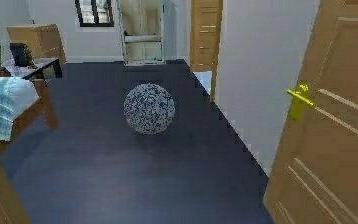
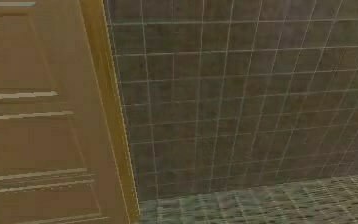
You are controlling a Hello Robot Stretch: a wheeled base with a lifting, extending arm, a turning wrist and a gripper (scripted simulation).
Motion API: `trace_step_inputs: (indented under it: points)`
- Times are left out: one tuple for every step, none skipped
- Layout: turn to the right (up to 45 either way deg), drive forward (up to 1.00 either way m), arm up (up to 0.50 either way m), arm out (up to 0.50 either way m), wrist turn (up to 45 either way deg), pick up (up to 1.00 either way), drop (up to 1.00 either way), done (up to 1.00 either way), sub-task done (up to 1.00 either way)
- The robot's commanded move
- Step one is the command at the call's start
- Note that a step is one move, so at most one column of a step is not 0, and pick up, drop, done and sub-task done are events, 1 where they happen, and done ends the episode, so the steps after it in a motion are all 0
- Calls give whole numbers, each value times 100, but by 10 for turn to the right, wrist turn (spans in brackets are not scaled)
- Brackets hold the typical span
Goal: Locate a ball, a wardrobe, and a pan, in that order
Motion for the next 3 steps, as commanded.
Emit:
trace_step_inputs:
  points:
    - [0,100,0,0,0,0,0,0,0]
    - [30,0,0,0,0,0,0,0,0]
    - [0,30,0,0,0,0,0,0,0]
